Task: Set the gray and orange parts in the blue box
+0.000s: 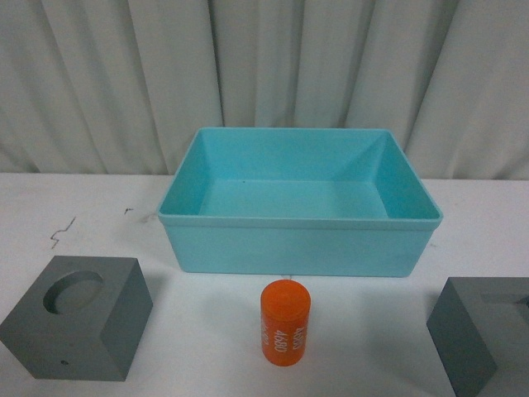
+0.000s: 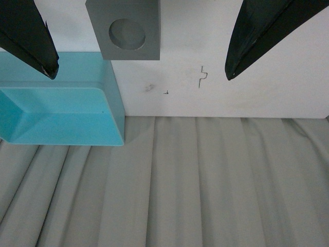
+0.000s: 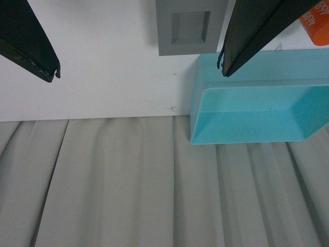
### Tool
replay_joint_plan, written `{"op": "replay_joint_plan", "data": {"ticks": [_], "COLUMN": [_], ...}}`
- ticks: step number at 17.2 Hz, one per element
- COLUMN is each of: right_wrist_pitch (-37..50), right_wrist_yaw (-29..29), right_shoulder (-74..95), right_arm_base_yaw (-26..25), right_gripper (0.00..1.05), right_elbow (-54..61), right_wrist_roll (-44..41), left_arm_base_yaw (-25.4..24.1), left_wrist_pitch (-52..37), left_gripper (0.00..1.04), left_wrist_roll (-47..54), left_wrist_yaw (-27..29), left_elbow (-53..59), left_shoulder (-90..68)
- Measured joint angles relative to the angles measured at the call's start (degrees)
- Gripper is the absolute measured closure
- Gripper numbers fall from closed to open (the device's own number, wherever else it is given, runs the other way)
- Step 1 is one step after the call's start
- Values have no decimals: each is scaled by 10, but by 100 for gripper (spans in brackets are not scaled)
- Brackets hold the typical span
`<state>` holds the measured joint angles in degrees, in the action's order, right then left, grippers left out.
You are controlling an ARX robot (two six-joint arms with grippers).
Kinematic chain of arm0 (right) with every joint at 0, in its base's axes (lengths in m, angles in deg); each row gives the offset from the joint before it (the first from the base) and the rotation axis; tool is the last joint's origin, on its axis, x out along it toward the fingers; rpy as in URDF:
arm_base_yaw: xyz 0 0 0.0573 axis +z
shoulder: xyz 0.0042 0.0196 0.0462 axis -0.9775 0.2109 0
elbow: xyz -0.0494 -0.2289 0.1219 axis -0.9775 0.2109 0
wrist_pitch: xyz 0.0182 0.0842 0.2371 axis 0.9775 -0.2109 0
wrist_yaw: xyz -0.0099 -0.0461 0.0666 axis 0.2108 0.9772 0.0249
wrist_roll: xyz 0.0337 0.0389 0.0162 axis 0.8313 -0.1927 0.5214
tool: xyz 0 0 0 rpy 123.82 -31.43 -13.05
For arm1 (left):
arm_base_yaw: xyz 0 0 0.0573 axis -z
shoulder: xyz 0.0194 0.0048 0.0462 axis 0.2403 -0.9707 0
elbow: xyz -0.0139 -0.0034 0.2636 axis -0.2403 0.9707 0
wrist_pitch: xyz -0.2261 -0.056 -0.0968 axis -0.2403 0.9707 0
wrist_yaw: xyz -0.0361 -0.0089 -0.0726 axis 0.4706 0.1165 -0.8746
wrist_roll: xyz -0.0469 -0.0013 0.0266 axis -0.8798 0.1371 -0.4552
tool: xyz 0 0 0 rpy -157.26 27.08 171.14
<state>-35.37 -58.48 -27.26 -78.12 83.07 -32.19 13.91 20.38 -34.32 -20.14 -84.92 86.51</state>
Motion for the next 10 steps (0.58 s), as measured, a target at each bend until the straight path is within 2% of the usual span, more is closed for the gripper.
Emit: {"op": "replay_joint_plan", "data": {"ticks": [5,6,7,8,9,10], "right_wrist_pitch": [0,118,365,438,574,647], "right_wrist_yaw": [0,40,132,183,231,253], "right_shoulder": [0,56,233,411,630,809], "right_arm_base_yaw": [0,16,56,68,67,67], "right_gripper": [6,6,6,6,6,6], "right_elbow": [0,4,8,10,11,11], "right_wrist_roll": [0,-48,-174,-318,-464,-581], "left_arm_base_yaw": [0,0,0,0,0,0], "left_wrist_pitch": [0,0,0,0,0,1], "left_gripper": [7,7,7,7,7,7], "left_wrist_roll": [0,0,0,0,0,0], "left_wrist_yaw": [0,0,-1,0,0,0], "left_elbow": [0,0,0,0,0,0], "left_shoulder": [0,0,0,0,0,0]}}
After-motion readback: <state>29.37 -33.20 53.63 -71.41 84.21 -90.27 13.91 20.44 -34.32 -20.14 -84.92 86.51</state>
